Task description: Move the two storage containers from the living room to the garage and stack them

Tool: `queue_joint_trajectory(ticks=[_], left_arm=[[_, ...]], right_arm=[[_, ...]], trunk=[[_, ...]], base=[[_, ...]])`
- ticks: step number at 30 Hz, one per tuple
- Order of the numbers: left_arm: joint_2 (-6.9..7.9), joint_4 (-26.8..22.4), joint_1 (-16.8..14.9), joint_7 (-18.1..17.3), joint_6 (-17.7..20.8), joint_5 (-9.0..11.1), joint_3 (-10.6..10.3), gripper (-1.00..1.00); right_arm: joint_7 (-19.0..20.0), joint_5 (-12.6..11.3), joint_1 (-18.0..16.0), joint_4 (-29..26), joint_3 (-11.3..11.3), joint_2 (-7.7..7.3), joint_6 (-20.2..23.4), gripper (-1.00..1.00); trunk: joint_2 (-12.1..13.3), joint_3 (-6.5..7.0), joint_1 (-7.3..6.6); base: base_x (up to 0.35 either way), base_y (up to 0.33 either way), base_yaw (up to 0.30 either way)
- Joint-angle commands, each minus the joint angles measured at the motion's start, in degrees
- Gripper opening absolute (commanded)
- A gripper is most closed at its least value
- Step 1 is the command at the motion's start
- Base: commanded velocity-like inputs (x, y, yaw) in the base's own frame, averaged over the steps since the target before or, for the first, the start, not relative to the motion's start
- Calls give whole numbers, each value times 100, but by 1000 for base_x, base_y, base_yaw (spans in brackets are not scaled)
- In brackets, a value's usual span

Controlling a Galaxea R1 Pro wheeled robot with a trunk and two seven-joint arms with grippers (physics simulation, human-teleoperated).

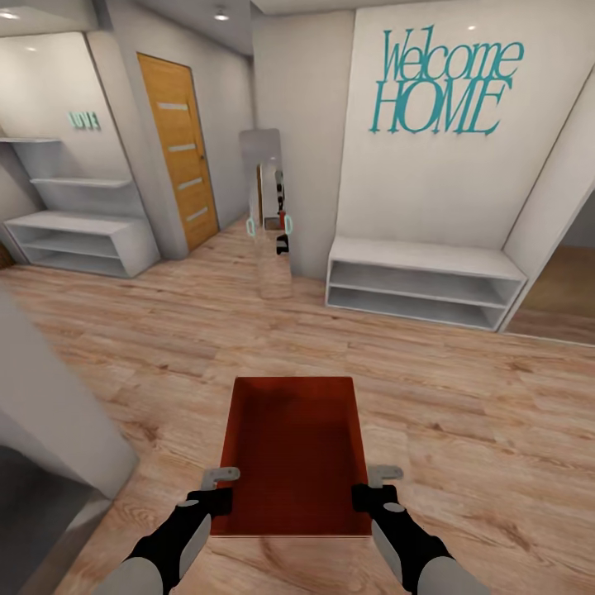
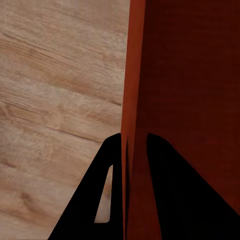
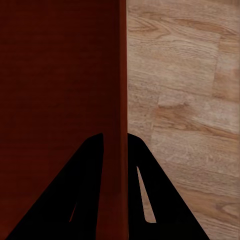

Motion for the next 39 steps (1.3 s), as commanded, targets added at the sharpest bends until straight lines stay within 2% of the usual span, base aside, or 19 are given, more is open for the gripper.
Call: queue_joint_trajectory(ticks=[1, 28, 39], left_arm=[[39, -5, 5, 50, 35, -86, -94, -100], [39, -6, 5, 50, 35, -86, -89, -100], [39, -8, 5, 50, 35, -86, -88, -100]], right_arm=[[-418, 89, -8, -463, -103, -189, 13, -100], [-409, 80, -8, -467, -103, -191, 54, -100], [-401, 80, -8, -467, -103, -196, 54, -100]], trunk=[[-10, -11, 6], [-10, -11, 6], [-10, -11, 6]], base=[[337, 0, 0], [336, 0, 0], [210, 0, 41]])
